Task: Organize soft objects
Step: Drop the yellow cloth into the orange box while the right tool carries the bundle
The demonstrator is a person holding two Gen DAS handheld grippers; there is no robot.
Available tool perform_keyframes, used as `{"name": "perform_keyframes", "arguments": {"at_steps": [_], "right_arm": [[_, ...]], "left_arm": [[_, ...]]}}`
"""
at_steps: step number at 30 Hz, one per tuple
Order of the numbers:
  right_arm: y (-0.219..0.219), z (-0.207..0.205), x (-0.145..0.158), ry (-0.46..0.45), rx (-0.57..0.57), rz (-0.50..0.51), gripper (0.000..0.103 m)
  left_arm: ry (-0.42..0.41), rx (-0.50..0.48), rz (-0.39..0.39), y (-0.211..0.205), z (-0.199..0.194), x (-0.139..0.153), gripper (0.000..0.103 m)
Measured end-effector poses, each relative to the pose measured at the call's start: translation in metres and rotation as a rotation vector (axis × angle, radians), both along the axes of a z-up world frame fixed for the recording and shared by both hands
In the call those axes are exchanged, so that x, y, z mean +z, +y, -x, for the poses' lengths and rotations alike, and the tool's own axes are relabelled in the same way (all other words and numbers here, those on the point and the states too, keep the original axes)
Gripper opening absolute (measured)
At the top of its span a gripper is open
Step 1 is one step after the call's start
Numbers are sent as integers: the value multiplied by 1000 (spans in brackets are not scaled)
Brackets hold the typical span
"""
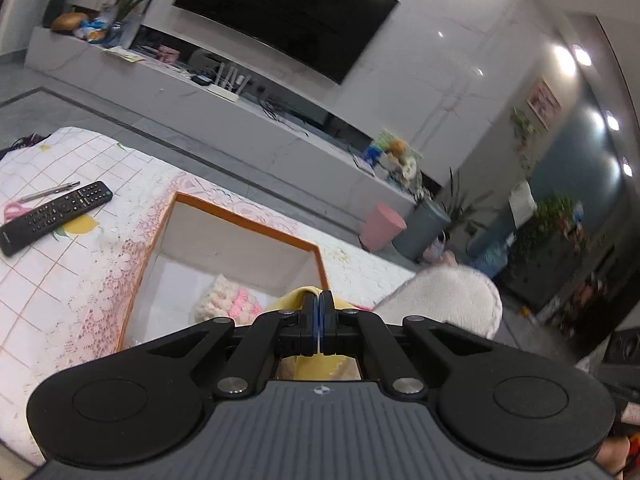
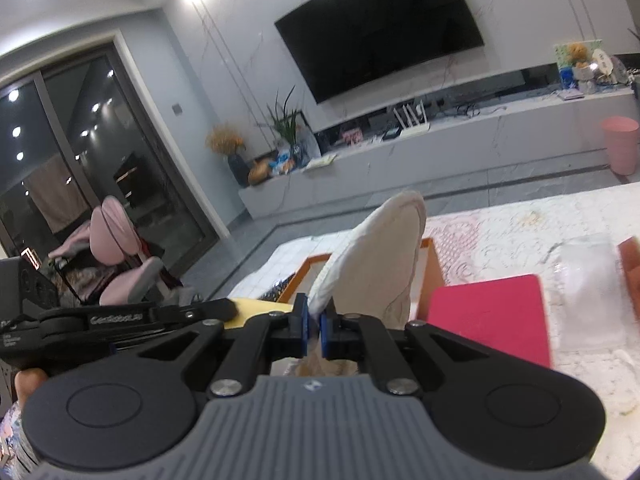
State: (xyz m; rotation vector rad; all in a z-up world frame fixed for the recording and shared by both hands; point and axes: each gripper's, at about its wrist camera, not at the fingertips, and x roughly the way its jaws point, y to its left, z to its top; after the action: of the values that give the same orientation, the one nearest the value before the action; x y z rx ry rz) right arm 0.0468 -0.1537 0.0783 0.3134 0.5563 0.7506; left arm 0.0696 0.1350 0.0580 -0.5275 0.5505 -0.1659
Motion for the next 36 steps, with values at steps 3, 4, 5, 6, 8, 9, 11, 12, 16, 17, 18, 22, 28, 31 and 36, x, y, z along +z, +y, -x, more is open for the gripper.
{"name": "perform_keyframes", "arguments": {"at_steps": [3, 4, 5, 6, 8, 9, 11, 12, 16, 17, 18, 22, 28, 31, 36], "right_arm": [[17, -12, -7, 5, 14, 35, 3], [24, -15, -5, 2, 24, 44, 3], [29, -19, -6, -1, 28, 55, 3], [34, -22, -7, -4, 32, 67, 3], [43, -28, -7, -11, 39, 83, 3], [47, -31, -7, -12, 42, 89, 3], [53, -35, -8, -14, 50, 100, 3], [57, -36, -10, -14, 52, 113, 3], [67, -45, -12, -15, 61, 147, 3], [69, -47, -12, -12, 61, 150, 3], [71, -47, -11, -12, 60, 153, 3], [73, -43, -10, -17, 57, 149, 3], [67, -31, -5, -14, 38, 143, 3], [64, -26, -3, -19, 27, 164, 3], [65, -25, 0, -14, 7, 179, 3]], "left_arm": [[-6, 32, -23, 8, -6, -11, 0], [-11, 45, -33, 9, -9, -14, 0], [-20, 56, -44, 11, -9, -16, 0], [-36, 72, -60, 12, -11, -18, 0], [-62, 97, -99, 13, -13, -20, 0], [-54, 103, -123, 13, -17, -20, 0], [-20, 136, -185, 12, -23, -24, 0], [-10, 151, -212, 12, -24, -25, 0], [-7, 147, -210, 14, -26, -33, 0], [-2, 147, -215, 13, -26, -35, 2], [3, 154, -226, 13, -28, -38, 3], [31, 189, -242, 12, -28, -40, 58], [89, 224, -256, 12, -22, -31, 81], [80, 197, -283, 11, -16, -23, 83], [29, 161, -222, 16, -1, -5, 87]]}}
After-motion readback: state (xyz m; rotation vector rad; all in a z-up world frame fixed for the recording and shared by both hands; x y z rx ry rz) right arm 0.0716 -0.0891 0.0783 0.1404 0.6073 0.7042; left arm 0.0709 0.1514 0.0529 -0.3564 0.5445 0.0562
